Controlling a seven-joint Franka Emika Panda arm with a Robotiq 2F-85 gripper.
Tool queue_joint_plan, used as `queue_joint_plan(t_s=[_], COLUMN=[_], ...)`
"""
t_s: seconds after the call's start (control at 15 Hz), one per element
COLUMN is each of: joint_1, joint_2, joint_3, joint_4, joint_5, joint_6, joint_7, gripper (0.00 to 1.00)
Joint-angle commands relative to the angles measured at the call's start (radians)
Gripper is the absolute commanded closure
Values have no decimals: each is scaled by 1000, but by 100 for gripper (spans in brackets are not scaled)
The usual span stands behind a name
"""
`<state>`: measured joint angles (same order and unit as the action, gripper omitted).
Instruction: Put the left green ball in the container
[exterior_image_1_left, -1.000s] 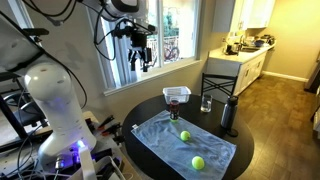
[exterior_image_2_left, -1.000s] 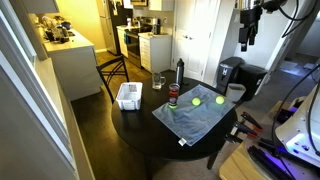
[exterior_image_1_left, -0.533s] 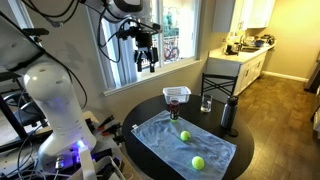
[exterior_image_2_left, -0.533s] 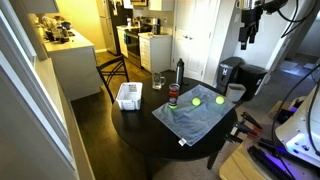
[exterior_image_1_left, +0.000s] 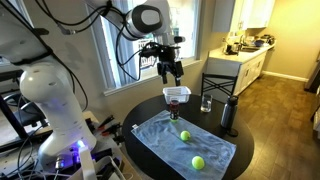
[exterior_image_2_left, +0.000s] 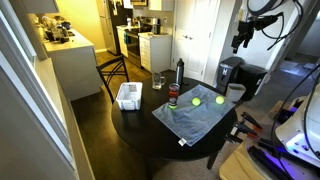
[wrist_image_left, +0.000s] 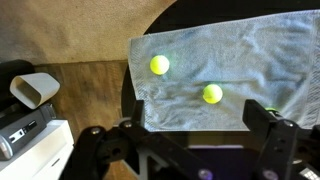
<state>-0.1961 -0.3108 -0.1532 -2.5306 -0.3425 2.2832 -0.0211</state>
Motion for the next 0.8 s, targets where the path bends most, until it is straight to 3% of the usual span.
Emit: queue_joint_plan(t_s=[0.0,0.27,0.73], joint_1=[-27,-4,65], joint_2=[210,428,727], joint_3=[4,-4,-30], joint_4=[60,186,454], joint_5=[-21,9,50], joint_6=[156,212,181], joint_7=[112,203,280], gripper=[0,0,0])
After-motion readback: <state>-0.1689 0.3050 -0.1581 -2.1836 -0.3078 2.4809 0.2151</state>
